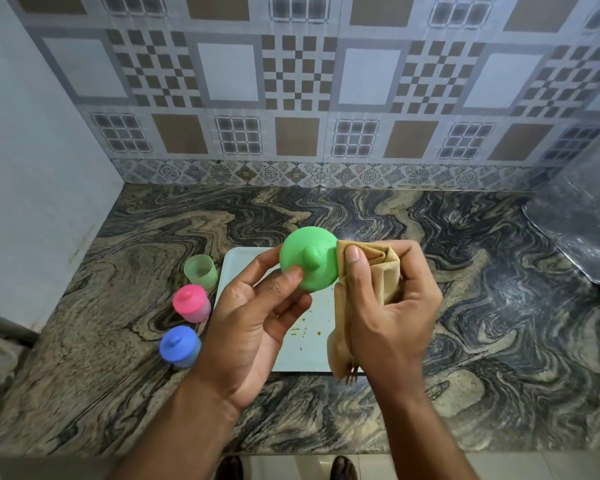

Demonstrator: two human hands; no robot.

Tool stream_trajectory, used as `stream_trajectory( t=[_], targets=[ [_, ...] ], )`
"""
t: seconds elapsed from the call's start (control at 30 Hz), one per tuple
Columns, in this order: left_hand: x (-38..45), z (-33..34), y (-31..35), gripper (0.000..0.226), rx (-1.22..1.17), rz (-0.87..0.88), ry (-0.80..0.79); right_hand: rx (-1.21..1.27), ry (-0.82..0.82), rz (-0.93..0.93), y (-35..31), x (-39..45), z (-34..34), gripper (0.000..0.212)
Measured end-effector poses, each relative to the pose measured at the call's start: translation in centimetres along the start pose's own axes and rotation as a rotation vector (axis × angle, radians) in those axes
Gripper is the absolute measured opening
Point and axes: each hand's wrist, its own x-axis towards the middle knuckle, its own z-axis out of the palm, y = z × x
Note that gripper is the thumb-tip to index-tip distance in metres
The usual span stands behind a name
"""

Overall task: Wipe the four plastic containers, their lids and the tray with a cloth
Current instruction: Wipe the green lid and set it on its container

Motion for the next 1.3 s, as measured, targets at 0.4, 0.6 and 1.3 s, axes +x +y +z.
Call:
stream_trajectory(
  t=[0.4, 0.6, 1.3],
  targets=[
    [-0.1, -0.9, 1.3, 0.034, 0.423, 0.162, -0.221, -0.178, -0.158, -0.071, 1.1, 3.5, -1.1, 0.019],
    [-0.7, -0.5, 1.4, 0.04, 0.423, 0.112, -0.169, -0.073, -0.115, 0.09, 1.9, 4.8, -2.2, 0.017],
    [-0.8, 1.2, 1.5, 0.03, 0.29, 0.051, 0.05, -0.416, -0.204, -0.501, 0.8, 1.1, -1.3, 0.015]
  ],
)
